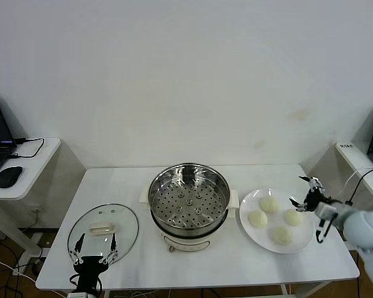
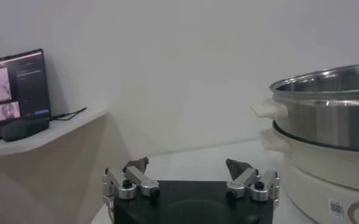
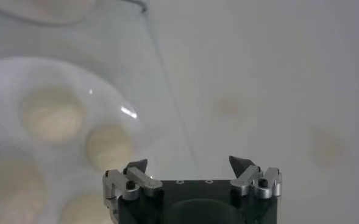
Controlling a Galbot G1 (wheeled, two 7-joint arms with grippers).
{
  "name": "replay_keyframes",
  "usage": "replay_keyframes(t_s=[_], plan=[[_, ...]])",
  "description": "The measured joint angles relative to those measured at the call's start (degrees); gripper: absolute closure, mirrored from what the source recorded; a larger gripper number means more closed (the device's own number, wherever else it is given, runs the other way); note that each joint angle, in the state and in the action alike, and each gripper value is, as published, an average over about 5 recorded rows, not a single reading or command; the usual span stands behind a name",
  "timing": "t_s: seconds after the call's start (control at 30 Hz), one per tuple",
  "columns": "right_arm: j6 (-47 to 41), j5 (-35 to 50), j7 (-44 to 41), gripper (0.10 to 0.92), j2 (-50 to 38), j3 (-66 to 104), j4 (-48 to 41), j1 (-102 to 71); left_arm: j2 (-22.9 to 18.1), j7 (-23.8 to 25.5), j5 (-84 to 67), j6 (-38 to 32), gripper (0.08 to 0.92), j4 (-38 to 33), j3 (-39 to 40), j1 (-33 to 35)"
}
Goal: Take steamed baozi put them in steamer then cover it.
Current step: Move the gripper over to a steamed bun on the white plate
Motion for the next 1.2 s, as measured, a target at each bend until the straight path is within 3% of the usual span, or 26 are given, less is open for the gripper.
replay_keyframes(t_s=[0.53, 1.2], plan=[[3.9, 3.3, -17.3, 0.203, 2.4, -33.4, -16.3, 30.4, -0.1, 0.1, 0.5, -0.2, 0.177, 0.3, -1.5, -0.3], [6.5, 1.3, -19.8, 0.203, 12.0, -42.2, -28.6, 37.2, 0.6, 0.3, 0.2, -0.1, 0.177, -0.8, -3.5, -0.5]])
